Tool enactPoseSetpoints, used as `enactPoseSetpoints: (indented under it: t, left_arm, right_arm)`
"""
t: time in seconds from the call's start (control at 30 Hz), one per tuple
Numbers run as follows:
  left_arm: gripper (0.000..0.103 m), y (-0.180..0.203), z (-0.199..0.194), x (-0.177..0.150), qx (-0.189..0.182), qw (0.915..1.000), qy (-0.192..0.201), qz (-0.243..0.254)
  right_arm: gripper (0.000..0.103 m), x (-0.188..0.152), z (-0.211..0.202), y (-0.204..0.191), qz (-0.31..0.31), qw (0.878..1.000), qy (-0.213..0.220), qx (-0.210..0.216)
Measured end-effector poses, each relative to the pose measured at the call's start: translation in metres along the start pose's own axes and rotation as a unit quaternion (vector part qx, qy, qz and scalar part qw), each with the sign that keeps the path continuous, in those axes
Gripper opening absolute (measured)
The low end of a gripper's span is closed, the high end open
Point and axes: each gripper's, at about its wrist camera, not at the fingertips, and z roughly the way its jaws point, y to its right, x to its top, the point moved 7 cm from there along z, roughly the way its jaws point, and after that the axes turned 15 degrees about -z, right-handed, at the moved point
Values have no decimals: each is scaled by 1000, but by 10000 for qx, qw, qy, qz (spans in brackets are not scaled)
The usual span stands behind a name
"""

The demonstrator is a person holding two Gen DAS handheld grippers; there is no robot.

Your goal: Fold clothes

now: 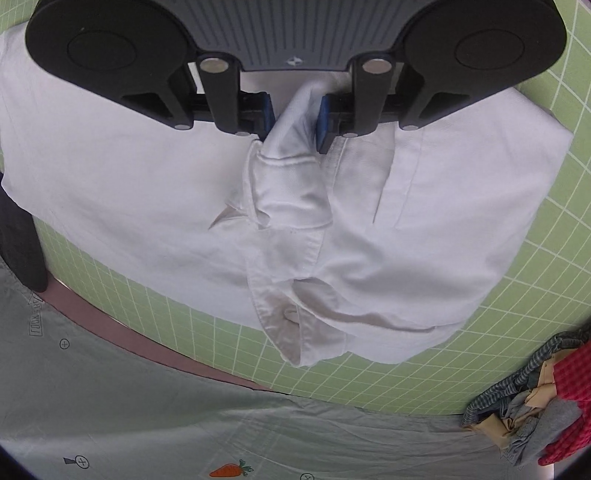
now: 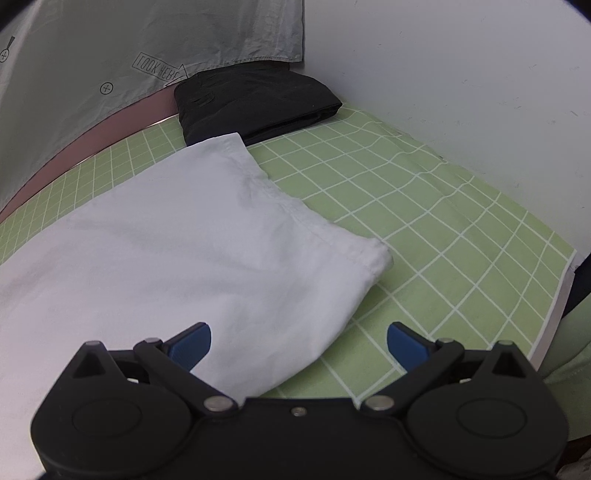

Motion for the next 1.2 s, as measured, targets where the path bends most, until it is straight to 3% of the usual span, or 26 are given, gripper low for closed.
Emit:
enactPoseSetpoints:
  t: [0.07, 0.17, 0.2, 0.27, 0.43, 0.63, 0.77, 1.03, 1.2]
  left_arm:
    - [62, 5, -16, 6, -385, 9992, 57, 6]
    - [76, 6, -41, 24, -641, 9974, 318, -1]
    - [83, 3, -46, 31, -629, 9972, 415, -8]
    - [88, -7, -46, 47, -364, 9976, 590, -36]
    - [88, -41, -22, 68, 610, 9959, 640, 195]
    - [89, -67, 14, 71, 1148, 9921, 286, 409]
    - [97, -68, 30, 70, 1261, 9902, 218, 552]
    - [103, -63, 46, 69, 1471, 9876, 158, 517]
    - [103, -61, 48, 70, 1467, 9879, 139, 485]
  right_arm:
    - [103, 1, 1, -2, 8, 10000, 33, 29]
    - [103, 1, 3, -7, -40, 10000, 80, -19]
    - [103, 1, 4, -8, -51, 9999, 99, -42]
    - [103, 2, 5, -11, -50, 9998, 152, -67]
    - [103, 15, 8, -22, -322, 9985, 398, -208]
    - [103, 38, 22, -38, -740, 9955, 530, -265]
    - [103, 56, 49, -38, -995, 9931, 340, -520]
    - [103, 96, 93, -38, -1294, 9911, 297, 76]
    - [103, 91, 107, -45, -1592, 9860, 206, 457]
